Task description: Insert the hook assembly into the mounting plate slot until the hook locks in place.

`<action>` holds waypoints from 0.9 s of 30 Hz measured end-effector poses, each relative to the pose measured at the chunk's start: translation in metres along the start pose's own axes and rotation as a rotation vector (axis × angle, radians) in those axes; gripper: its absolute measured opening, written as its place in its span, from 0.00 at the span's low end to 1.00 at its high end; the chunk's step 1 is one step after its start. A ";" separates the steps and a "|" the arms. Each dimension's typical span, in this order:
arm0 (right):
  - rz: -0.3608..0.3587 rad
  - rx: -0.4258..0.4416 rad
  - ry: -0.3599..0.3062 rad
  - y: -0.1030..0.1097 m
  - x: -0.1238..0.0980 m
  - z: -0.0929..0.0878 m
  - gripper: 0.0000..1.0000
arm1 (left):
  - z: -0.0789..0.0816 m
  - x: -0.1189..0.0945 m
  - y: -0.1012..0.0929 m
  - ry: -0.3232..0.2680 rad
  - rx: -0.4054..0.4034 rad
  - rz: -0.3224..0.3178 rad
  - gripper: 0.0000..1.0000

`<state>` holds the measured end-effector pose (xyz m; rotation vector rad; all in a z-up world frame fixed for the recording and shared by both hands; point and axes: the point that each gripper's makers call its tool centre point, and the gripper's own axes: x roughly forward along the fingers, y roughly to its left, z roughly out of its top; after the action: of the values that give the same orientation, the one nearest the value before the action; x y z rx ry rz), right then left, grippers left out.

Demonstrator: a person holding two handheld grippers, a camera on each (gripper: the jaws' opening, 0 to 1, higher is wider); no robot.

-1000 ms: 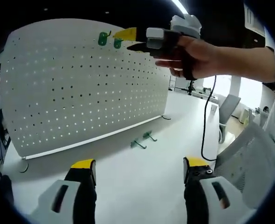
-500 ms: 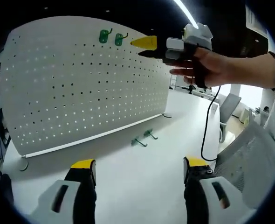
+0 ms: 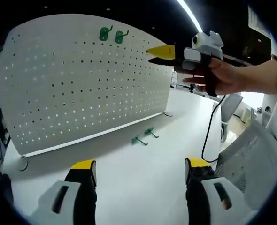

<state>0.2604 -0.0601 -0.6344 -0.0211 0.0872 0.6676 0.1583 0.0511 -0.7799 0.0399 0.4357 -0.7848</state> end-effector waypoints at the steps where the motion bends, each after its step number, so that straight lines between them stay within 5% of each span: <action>1: 0.001 -0.001 0.004 0.000 -0.001 -0.001 0.62 | 0.000 0.000 0.000 0.000 0.000 0.001 0.80; 27: 0.006 0.025 0.100 0.003 -0.046 -0.053 0.64 | -0.002 0.000 0.000 0.015 0.004 -0.001 0.81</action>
<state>0.2188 -0.0889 -0.6835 -0.0304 0.1913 0.6711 0.1577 0.0513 -0.7817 0.0495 0.4485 -0.7865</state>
